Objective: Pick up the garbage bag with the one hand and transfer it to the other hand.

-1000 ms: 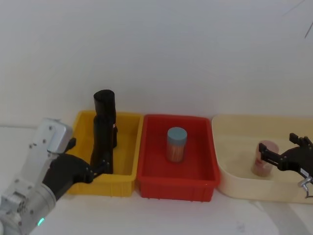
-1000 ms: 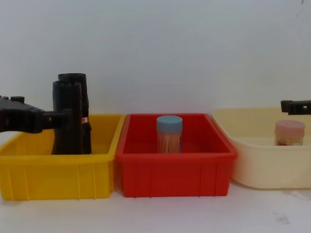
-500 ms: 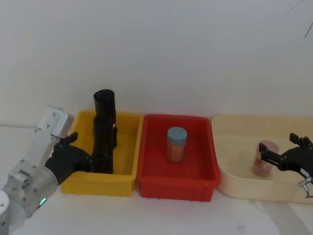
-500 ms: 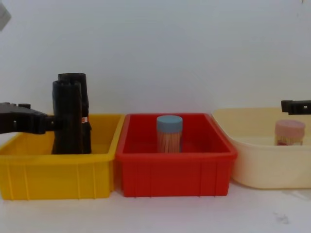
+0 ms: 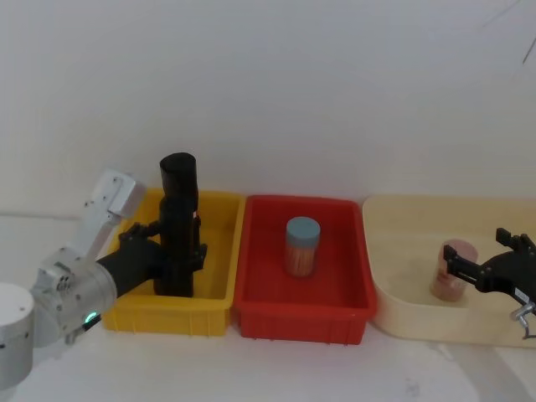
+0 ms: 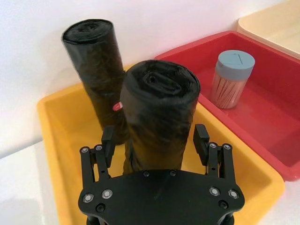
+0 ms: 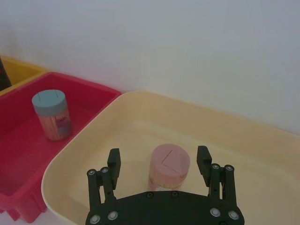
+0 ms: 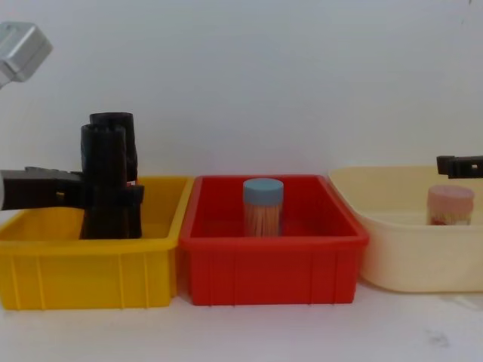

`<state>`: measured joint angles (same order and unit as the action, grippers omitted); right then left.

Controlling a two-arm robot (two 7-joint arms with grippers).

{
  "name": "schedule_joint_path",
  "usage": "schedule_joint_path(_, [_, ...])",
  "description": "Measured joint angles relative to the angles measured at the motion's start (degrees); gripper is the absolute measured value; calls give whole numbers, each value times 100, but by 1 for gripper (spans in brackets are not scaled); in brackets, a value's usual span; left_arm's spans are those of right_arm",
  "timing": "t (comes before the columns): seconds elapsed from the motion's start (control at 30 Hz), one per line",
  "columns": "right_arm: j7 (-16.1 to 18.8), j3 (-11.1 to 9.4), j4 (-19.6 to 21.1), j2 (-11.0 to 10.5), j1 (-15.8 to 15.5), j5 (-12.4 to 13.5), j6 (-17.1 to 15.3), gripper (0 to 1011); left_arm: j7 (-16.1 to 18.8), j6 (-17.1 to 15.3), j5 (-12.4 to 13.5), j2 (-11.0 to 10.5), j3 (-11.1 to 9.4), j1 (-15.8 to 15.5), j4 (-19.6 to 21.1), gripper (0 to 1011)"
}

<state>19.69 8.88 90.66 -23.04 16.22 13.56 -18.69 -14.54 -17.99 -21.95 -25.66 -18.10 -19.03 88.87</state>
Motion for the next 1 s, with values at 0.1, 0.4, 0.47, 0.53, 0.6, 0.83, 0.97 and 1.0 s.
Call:
schedule_joint_path(0.1, [0,0,0,0,0,0,0,1000,-184,52,1,43,-75,-189,-241,1002])
schedule_joint_path(0.4, [0,0,0,0,0,0,0,1000,-514,141,8,123,-209,-539,-683,803])
schedule_joint_path(0.47, [0,0,0,0,0,0,0,1000,-550,150,9,132,-223,-576,-729,769])
schedule_joint_path(0.53, [0,0,-1,0,0,0,0,1000,-591,162,11,143,-242,-620,-786,695])
schedule_joint_path(0.6, [0,0,0,0,0,0,0,1000,-629,171,13,152,-259,-661,-838,634])
schedule_joint_path(0.83, [0,1,0,0,0,-1,0,1000,-671,189,26,166,-273,-702,-889,501])
schedule_joint_path(0.97, [0,1,-1,0,0,-1,0,1000,-651,210,41,168,-250,-674,-838,475])
schedule_joint_path(1.0, [0,0,-1,0,0,-1,0,1000,-646,214,43,169,-244,-669,-824,469])
